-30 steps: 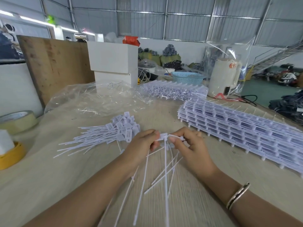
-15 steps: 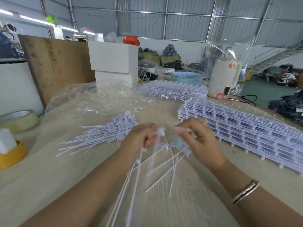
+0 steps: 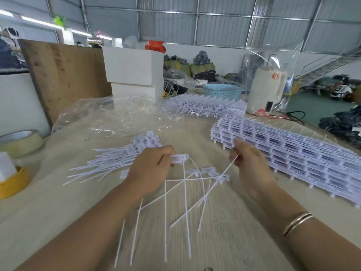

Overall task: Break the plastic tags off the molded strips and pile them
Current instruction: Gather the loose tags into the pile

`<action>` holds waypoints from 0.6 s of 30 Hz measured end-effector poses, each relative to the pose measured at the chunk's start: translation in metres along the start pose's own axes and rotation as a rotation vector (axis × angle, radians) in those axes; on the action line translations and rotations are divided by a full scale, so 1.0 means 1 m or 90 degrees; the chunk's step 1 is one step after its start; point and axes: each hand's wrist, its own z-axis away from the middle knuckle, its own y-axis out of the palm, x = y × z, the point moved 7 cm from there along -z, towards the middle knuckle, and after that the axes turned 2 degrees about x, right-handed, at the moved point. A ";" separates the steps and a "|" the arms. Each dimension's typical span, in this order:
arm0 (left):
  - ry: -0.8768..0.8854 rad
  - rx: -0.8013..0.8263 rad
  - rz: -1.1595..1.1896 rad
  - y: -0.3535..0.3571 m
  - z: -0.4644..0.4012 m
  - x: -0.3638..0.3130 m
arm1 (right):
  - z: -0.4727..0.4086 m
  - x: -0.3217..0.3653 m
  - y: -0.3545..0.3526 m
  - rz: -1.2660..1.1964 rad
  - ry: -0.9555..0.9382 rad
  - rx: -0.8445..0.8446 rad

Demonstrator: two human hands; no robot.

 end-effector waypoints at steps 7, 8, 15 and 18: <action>0.029 0.053 -0.113 0.017 0.002 0.004 | -0.013 -0.024 0.022 0.719 -0.036 0.009; 0.038 0.053 -0.126 0.019 0.001 0.003 | -0.009 -0.021 0.023 0.732 -0.048 0.002; 0.158 0.041 -0.160 0.030 0.007 -0.028 | 0.028 -0.009 0.069 0.575 -0.173 0.198; 0.146 0.022 -0.204 0.029 0.008 -0.028 | 0.028 -0.005 0.069 0.464 -0.190 0.214</action>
